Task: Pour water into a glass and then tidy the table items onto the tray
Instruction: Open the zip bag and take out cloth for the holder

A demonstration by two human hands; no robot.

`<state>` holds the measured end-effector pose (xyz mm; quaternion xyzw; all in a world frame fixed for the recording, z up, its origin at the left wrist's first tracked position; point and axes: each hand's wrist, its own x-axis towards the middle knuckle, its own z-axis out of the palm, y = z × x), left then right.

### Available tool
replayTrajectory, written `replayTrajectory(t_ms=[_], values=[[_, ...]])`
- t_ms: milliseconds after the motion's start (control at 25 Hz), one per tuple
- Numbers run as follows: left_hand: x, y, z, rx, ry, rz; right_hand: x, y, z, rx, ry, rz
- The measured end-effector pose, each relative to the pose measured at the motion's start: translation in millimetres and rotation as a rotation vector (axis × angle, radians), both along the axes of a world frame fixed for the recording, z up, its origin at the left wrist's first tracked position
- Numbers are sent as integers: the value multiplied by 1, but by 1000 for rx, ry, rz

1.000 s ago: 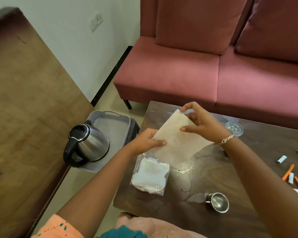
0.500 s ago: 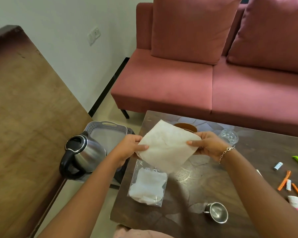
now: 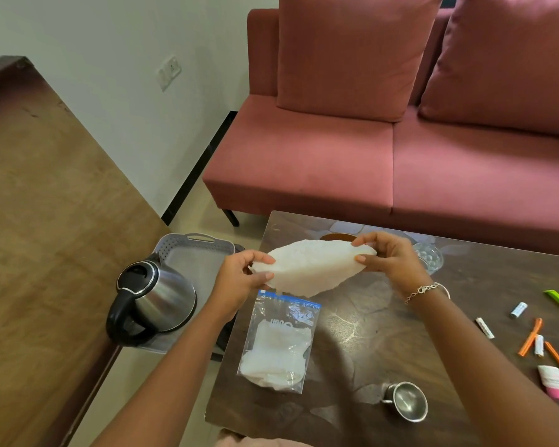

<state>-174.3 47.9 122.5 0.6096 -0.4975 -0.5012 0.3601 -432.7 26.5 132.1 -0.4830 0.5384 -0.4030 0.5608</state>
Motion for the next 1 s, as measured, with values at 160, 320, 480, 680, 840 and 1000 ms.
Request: replayTrajectory(t_ms=[160,320,480,680,840,1000], values=[[0,2,2,-20,-25,65,-3,0,1,-123,293,-15],[0,3,0,-54,-133,134,1,1,8,-208,354,-25],[-2,0,0,-44,-347,-15,9,-1,22,-245,286,47],[-31,-7,25,-190,-318,-247,19,-13,40,-403,601,226],[-53,-16,27,-159,-222,-370,30,-17,57,-444,609,349],[-59,-14,24,-62,-54,-385,34,-23,66,-420,498,339]])
